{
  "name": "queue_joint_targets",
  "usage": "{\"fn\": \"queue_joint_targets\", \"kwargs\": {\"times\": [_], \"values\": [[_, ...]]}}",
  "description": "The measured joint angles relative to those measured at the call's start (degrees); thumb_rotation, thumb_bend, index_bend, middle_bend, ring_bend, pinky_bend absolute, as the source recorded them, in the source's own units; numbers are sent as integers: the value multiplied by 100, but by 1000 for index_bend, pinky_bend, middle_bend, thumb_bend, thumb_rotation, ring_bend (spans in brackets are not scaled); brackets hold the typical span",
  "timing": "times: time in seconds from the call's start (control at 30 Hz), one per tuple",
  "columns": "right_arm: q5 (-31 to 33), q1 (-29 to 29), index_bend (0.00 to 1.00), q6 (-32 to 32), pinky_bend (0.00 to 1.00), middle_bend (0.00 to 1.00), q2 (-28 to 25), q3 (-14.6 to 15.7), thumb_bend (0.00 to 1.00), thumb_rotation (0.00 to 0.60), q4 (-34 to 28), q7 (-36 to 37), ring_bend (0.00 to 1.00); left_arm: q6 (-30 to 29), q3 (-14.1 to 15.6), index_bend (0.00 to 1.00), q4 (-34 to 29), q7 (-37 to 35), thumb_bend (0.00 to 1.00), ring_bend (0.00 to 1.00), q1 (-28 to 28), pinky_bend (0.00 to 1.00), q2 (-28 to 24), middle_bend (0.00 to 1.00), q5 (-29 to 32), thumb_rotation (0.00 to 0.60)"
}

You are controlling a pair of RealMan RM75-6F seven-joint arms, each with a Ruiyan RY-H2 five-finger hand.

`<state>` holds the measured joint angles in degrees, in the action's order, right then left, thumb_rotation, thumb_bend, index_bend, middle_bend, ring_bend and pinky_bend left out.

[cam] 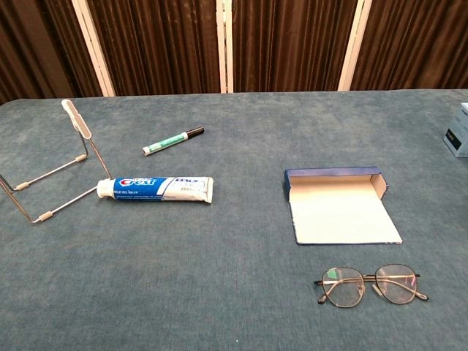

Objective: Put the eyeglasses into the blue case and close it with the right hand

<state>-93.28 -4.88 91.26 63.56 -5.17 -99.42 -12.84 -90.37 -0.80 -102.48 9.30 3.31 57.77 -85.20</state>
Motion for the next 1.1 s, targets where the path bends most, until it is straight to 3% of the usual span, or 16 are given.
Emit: {"fn": "queue_joint_targets", "kwargs": {"times": [0.37,0.5,0.6,0.83,1.1], "values": [[-74,-173,24,-470,0,0,-14,152,0,600,-20,85,0,64,-130,0,-28,-112,0,0,24,0,-60,0,91,600],[-71,-536,105,-1305,0,0,-80,228,0,600,-128,273,0,225,-196,0,-28,-63,0,0,96,0,-46,0,232,600],[-23,-951,254,-2143,0,0,-102,253,9,600,-215,501,0,355,-242,0,-14,31,0,0,159,0,-24,0,355,600],[565,-2020,392,-3783,0,0,220,150,181,600,-244,825,0,471,-306,0,-2,183,0,0,218,0,39,0,515,600],[1188,-2447,445,-4343,0,0,691,50,225,600,-220,407,0,549,-337,0,18,254,0,0,249,0,82,0,612,600]]}}
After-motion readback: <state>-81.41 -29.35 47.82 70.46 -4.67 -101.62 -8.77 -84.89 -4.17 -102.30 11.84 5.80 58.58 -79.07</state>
